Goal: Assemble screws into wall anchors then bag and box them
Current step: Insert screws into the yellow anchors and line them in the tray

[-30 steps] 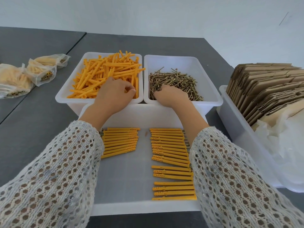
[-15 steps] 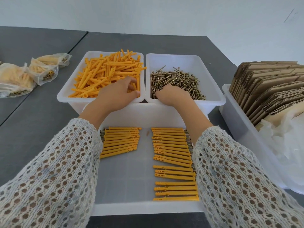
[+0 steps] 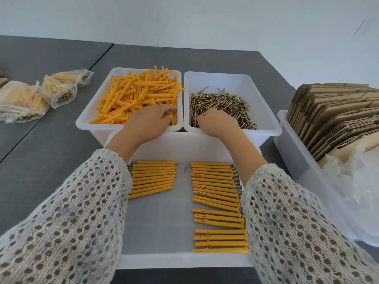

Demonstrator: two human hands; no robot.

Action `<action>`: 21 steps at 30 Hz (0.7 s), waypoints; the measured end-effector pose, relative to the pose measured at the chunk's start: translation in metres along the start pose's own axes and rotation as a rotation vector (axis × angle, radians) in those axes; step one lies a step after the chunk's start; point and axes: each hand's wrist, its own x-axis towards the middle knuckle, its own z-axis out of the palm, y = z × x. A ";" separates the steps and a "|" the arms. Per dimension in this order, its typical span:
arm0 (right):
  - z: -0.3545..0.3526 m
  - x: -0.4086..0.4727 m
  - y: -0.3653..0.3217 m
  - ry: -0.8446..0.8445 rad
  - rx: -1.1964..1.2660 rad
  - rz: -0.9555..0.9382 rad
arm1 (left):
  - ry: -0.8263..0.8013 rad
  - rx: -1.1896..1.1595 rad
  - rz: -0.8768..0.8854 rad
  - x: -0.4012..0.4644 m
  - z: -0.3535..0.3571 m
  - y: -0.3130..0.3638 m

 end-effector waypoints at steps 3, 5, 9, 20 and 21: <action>0.002 -0.004 0.001 0.075 0.009 0.005 | 0.031 -0.060 -0.039 0.000 0.001 -0.001; 0.004 -0.005 0.001 0.129 -0.005 0.003 | 0.089 -0.114 -0.061 0.000 0.002 -0.001; 0.007 -0.006 0.001 0.223 -0.005 -0.006 | 0.199 -0.169 -0.073 0.001 0.004 -0.001; 0.009 -0.006 -0.007 0.517 0.106 -0.167 | 0.391 -0.334 -0.016 -0.002 0.001 -0.001; 0.009 -0.007 -0.009 0.539 0.140 -0.189 | 0.402 -0.336 0.002 -0.003 0.001 0.000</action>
